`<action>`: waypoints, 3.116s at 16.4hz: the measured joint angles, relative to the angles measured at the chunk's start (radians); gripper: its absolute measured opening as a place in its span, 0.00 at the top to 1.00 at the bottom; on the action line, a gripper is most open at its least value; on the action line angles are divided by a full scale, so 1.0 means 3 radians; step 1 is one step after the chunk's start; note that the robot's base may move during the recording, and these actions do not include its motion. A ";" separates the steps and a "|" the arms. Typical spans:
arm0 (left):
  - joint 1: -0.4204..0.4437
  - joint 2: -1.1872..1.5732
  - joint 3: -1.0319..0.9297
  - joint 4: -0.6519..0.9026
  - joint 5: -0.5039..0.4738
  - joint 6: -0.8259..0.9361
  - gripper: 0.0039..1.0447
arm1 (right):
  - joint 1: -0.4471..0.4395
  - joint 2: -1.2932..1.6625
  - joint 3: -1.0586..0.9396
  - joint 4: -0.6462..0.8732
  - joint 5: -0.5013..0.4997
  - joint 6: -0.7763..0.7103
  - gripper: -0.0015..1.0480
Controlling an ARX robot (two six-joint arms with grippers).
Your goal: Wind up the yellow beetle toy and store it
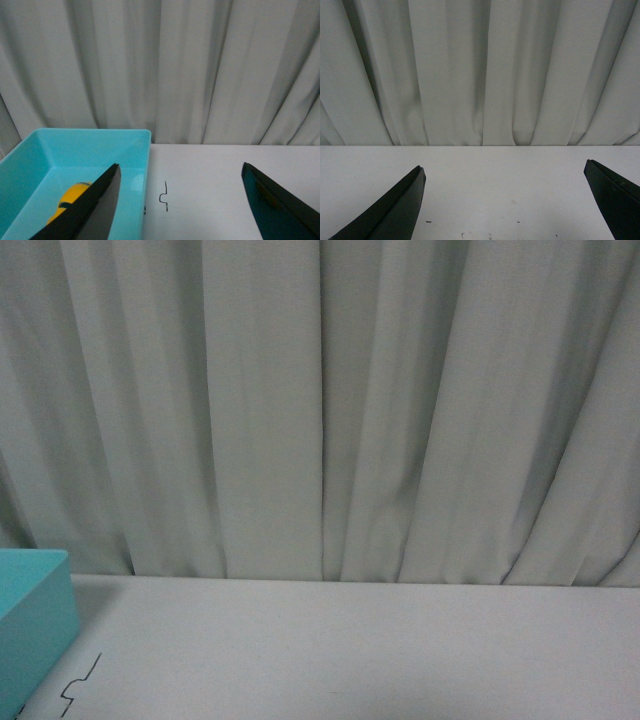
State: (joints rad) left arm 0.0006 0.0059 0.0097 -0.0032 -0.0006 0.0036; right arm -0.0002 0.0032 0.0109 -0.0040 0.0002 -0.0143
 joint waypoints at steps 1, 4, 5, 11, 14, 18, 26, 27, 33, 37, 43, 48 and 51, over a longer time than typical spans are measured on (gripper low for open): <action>0.0000 0.0000 0.0001 0.0000 0.0000 0.0000 0.18 | 0.0000 0.0001 0.0000 0.0000 0.0000 0.0000 0.06; 0.0000 0.0000 0.0001 0.0000 0.0000 0.0001 0.06 | 0.0000 0.0001 0.0000 0.0000 0.0000 0.0000 0.06; 0.0000 0.0000 0.0001 0.0000 0.0000 0.0000 0.06 | 0.0000 0.0001 0.0000 0.0000 0.0000 0.0000 0.06; 0.0000 0.0000 0.0001 -0.0006 0.0001 0.0000 0.06 | 0.0000 0.0001 0.0000 -0.0006 0.0001 0.0000 0.06; 0.0000 0.0000 0.0001 0.0011 0.0000 0.0000 0.06 | 0.0000 -0.0001 0.0000 0.0009 0.0003 0.0000 0.06; 0.0000 0.0000 0.0001 0.0003 0.0000 0.0000 0.06 | 0.0000 -0.0001 0.0000 0.0004 0.0000 0.0000 0.06; 0.0000 0.0000 0.0001 0.0001 0.0000 0.0000 0.06 | 0.0000 -0.0001 0.0000 0.0000 0.0000 0.0000 0.06; 0.0000 0.0000 0.0001 0.0001 0.0000 0.0000 0.06 | 0.0000 -0.0001 0.0000 0.0001 0.0000 0.0000 0.06; 0.0000 0.0000 0.0001 0.0003 0.0000 0.0000 0.06 | 0.0000 0.0000 0.0000 0.0003 0.0000 0.0000 0.06; 0.0000 0.0000 0.0001 0.0000 0.0000 0.0000 0.06 | 0.0000 0.0001 0.0000 0.0000 0.0000 0.0000 0.06; 0.0000 0.0000 0.0000 0.0000 0.0000 0.0000 0.06 | 0.0000 0.0001 0.0000 0.0000 0.0000 0.0000 0.06; 0.0000 0.0000 0.0001 0.0000 0.0000 0.0000 0.06 | 0.0000 0.0001 0.0000 0.0000 0.0000 0.0000 0.06; 0.0000 0.0000 0.0001 0.0000 0.0000 0.0000 0.06 | 0.0000 0.0001 0.0000 0.0000 0.0000 0.0000 0.06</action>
State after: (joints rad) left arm 0.0006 0.0059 0.0101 -0.0032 -0.0006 0.0036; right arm -0.0002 0.0036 0.0109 -0.0040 0.0002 -0.0143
